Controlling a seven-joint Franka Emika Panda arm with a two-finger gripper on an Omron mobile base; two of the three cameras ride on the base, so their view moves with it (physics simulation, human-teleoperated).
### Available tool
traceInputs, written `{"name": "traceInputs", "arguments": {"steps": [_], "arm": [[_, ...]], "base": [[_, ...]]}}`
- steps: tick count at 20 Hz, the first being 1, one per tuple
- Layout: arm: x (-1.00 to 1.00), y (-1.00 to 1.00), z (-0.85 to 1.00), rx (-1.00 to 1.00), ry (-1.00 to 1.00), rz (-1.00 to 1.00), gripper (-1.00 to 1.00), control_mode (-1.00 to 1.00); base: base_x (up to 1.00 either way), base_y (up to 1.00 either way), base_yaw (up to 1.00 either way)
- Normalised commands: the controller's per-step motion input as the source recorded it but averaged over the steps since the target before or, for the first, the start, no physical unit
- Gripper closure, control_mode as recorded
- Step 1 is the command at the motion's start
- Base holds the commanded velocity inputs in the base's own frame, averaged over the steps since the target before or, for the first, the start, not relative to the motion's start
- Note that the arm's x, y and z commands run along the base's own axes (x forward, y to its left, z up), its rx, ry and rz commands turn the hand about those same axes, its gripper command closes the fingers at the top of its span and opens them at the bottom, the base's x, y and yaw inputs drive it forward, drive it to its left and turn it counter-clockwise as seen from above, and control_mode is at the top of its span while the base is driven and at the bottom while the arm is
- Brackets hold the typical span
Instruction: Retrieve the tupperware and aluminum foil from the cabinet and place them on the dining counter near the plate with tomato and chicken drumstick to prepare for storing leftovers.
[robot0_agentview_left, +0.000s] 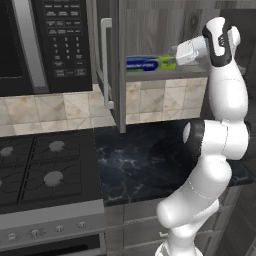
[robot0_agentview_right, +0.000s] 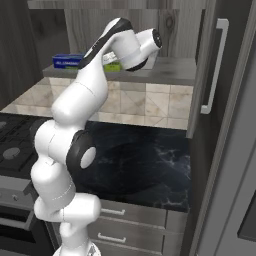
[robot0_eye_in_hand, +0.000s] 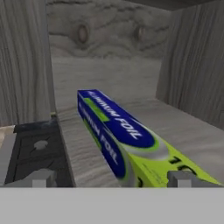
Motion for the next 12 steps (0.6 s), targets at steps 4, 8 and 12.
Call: {"name": "traceInputs", "arguments": {"steps": [4,8,12], "arm": [[0.14,-0.03,0.0,0.0,0.0,0.13,-1.0,-1.0],[0.2,0.0,0.0,0.0,0.0,0.1,-1.0,-1.0],[0.31,0.0,0.0,0.0,0.0,0.08,-1.0,-1.0]], "base": [[0.0,0.0,0.0],[0.0,0.0,0.0],[0.0,0.0,0.0]]}}
